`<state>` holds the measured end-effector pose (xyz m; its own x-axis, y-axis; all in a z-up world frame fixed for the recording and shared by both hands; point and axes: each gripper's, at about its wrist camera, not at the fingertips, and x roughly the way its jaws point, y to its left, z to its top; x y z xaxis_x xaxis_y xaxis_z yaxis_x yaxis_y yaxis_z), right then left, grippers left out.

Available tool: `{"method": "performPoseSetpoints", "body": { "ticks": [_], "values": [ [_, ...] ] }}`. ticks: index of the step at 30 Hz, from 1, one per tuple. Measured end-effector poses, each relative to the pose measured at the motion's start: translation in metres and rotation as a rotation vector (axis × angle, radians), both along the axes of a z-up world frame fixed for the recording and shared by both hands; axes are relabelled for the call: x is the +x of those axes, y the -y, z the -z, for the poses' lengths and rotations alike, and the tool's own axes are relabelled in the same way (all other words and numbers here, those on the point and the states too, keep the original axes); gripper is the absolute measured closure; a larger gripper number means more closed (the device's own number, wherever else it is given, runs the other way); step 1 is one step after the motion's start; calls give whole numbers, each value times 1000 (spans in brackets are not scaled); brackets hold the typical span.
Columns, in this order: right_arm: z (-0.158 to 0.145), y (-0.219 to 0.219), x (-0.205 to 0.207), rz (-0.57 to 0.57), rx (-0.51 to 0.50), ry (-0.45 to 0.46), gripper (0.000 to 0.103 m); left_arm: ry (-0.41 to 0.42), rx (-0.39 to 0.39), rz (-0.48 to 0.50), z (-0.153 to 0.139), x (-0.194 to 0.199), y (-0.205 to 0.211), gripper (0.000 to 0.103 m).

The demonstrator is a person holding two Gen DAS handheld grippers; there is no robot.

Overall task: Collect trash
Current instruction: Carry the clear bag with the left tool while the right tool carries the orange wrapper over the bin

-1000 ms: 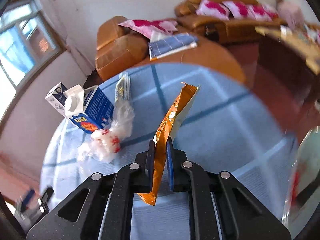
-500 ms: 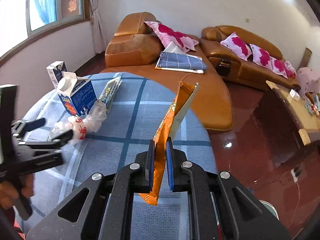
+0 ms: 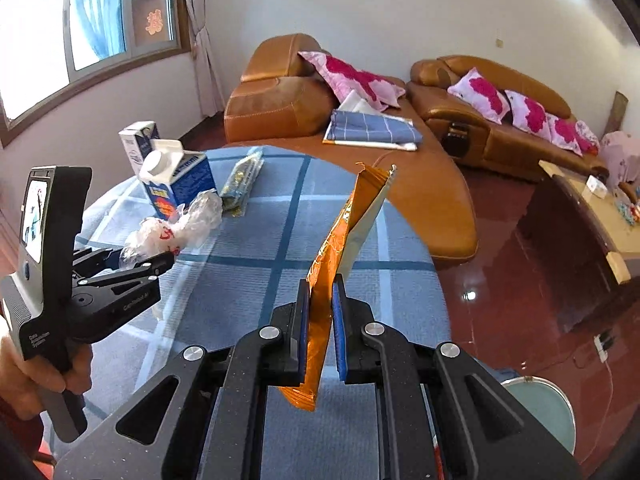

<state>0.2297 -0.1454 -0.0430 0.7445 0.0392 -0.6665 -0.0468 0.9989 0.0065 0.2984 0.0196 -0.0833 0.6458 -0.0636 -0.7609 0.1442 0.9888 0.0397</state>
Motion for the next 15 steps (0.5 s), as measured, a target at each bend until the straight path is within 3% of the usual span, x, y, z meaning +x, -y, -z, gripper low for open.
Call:
{"method": "performPoseSetpoints", "body": {
  "ticks": [15],
  "values": [
    [-8, -23, -68, -49, 2, 23, 91, 87, 34, -86, -40, -94, -28, 66]
  ]
}}
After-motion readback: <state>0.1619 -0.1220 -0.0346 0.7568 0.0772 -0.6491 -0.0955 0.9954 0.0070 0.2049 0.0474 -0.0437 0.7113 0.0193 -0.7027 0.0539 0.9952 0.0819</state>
